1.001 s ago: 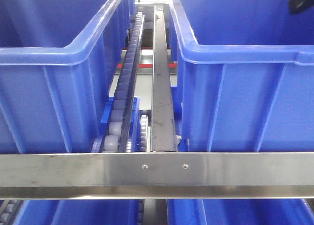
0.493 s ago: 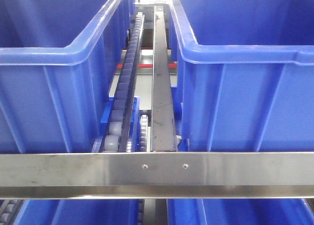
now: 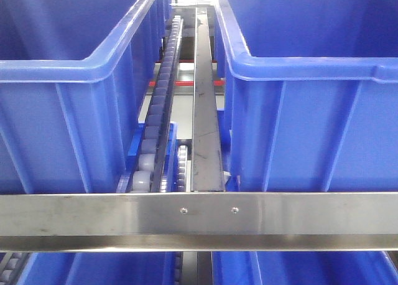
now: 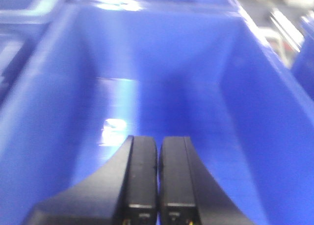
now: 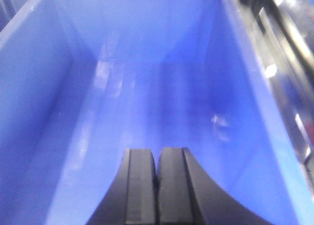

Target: Pick and sort blue part to right shelf

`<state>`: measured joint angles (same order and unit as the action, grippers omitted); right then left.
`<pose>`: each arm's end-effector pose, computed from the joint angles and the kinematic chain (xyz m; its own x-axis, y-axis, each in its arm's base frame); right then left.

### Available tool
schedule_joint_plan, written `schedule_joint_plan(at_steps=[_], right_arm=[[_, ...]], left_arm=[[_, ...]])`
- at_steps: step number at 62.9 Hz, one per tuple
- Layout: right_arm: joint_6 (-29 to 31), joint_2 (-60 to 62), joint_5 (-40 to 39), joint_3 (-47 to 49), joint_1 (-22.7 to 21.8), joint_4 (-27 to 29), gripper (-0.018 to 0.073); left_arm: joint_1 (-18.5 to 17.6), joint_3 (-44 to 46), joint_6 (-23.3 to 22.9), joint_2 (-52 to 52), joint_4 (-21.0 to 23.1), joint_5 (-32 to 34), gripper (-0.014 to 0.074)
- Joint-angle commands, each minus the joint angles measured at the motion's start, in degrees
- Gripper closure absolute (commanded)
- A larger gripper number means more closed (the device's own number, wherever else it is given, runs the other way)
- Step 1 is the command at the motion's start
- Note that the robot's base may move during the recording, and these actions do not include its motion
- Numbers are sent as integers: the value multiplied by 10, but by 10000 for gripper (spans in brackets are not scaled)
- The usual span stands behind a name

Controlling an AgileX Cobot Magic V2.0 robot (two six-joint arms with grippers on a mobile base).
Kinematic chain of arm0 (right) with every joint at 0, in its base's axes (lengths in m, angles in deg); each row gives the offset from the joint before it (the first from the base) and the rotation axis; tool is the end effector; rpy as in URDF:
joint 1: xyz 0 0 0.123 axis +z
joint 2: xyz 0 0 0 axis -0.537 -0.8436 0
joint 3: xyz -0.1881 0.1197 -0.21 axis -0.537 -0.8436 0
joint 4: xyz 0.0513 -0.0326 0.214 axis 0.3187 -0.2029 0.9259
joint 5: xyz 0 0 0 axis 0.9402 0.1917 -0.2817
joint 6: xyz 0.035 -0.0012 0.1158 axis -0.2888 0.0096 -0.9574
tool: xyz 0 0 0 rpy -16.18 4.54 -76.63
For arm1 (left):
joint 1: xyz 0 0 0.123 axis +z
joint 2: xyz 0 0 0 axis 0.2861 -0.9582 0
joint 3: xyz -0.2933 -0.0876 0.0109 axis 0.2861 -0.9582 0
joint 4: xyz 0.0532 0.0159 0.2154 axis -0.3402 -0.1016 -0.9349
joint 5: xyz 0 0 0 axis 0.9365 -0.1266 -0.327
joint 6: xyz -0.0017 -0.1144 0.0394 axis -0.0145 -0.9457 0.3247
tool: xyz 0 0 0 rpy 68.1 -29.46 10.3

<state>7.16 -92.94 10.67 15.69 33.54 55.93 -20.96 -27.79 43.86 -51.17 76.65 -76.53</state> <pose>0.1434 0.0025 0.3259 -0.1528 0.0603 -0.9864 -0.0072 0.9980 0.0621 0.1580 -0.0114 0.3381 -0.1434 -0.0615 -0.9878 0.0601 0.9957 -0.0707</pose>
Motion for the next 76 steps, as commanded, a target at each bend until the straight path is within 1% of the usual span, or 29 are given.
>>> schedule_joint_plan(at_steps=[1,19,24,31,37,76], right_arm=[[1,44,-79,-14,-3,3,538],[1,182,-75,-89,-3,3,538],[1,215,-57,-97,-3,3,538],[1,248,-11,-98,-3,3,538],[1,257,10,-98,-3,3,538],[1,259,7,-106,-3,3,538]], left_arm=[[4,-14,-2,44,6,56,472],[4,-115,-2,200,6,55,472],[4,-135,-2,240,6,55,472],[4,-151,-2,281,6,55,472],[4,-156,-2,292,6,54,472],[4,-156,-2,292,6,54,472]])
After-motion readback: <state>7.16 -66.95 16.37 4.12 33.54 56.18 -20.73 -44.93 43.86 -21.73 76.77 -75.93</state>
